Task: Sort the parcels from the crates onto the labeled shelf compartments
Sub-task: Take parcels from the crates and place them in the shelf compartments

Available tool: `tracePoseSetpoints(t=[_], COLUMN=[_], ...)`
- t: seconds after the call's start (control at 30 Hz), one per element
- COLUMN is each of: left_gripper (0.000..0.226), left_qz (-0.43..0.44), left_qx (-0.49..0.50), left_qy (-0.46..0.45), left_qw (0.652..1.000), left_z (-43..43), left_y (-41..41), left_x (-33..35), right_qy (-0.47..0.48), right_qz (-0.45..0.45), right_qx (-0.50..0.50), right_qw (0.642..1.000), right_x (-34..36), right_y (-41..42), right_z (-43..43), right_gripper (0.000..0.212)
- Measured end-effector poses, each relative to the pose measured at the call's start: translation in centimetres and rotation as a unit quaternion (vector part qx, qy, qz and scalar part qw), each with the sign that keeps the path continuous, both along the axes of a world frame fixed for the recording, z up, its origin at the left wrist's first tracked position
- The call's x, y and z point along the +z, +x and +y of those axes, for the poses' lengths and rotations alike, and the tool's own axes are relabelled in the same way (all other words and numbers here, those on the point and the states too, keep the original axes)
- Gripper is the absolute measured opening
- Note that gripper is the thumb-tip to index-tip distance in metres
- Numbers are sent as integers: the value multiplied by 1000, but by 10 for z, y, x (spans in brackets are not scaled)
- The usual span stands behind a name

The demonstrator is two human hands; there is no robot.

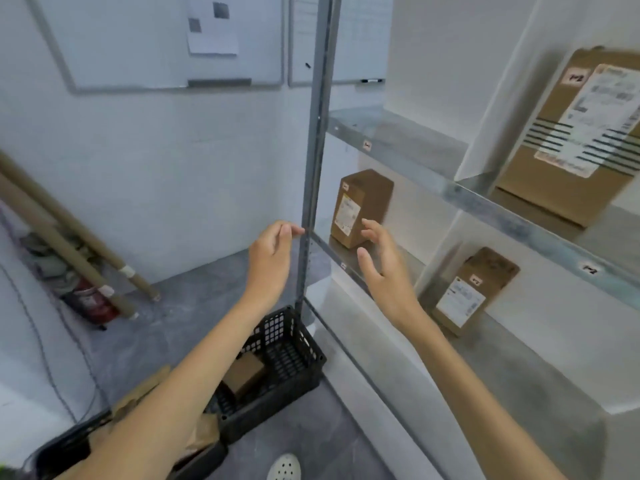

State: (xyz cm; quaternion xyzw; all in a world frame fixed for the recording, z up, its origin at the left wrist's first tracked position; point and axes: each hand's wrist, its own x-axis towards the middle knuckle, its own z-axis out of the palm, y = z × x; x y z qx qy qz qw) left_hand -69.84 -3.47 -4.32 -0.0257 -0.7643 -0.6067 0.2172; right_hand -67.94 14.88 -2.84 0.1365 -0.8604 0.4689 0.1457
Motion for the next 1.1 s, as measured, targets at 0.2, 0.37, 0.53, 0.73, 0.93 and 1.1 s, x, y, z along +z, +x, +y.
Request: tracePoseSetpoints(t=[0.2, 0.37, 0.53, 0.73, 0.93, 1.1], left_gripper=[29, 27, 26, 27, 26, 25], left_qz=[-88, -155, -249, -356, -445, -514], left_qx=[83, 156, 208, 202, 181, 142], left_qy=[-18, -18, -9, -60, -53, -69], left_qw=[992, 975, 946, 910, 876, 843], left_z=[-65, -103, -140, -185, -211, -234], left_y=[0, -17, -43, -86, -116, -141], left_x=[-49, -98, -158, -213, -276, -390], right_qy=[12, 47, 70, 126, 164, 220], right_qz=[-76, -127, -207, -294, -379, -456], right_qx=[100, 149, 185, 211, 205, 195], right_qw=[992, 980, 958, 924, 887, 840], right_x=[-44, -87, -136, -188, -260, -370], right_y=[-32, -75, -131, -190, -240, -292], right_z=[-53, -87, -126, -177, -210, -222], right_gripper=[41, 38, 36, 38, 34, 35])
